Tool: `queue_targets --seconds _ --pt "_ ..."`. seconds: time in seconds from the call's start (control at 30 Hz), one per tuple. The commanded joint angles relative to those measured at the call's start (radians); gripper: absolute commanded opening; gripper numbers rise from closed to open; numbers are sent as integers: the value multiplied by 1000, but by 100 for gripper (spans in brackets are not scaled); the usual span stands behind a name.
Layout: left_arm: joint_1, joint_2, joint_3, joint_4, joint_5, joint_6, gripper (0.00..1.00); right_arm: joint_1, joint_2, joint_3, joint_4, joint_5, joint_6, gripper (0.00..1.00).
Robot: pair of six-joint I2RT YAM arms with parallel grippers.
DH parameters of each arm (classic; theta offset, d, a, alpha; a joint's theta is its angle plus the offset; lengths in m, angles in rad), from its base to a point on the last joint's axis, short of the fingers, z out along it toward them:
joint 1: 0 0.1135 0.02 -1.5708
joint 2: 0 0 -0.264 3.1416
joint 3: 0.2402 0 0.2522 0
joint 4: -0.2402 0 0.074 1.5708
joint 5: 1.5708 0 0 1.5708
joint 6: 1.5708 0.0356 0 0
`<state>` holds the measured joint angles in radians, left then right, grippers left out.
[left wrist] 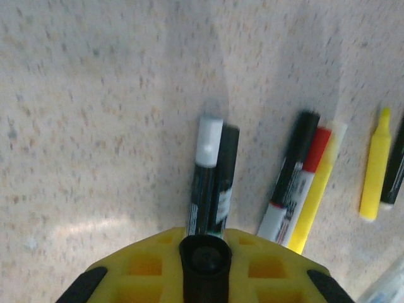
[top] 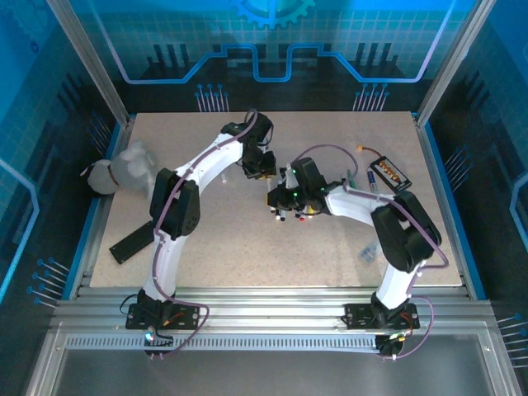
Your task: Open the pen caps
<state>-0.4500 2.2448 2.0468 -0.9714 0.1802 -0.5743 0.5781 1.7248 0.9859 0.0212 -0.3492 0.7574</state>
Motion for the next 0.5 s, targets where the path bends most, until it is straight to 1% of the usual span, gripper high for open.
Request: queue_targets --seconds 0.0,0.07,0.17,0.27,0.33,0.4,0.47 --pt "113 104 198 42 -206 28 0 148 -187 -167 -219 -77 3 0" --pt "115 139 294 1 -220 37 0 178 -246 -218 -228 -60 27 0" --pt "114 142 305 -6 -225 34 0 167 -282 -217 -255 -29 21 0" --pt "114 109 227 7 -223 41 0 111 -286 -178 -310 15 -17 0" --pt "114 80 160 13 -238 53 0 63 -283 -135 -389 98 -62 0" --pt "114 49 82 25 -253 66 0 4 -267 -77 -475 211 -119 0" --pt "114 28 19 35 -259 72 0 -56 -243 -38 -515 262 -161 0"
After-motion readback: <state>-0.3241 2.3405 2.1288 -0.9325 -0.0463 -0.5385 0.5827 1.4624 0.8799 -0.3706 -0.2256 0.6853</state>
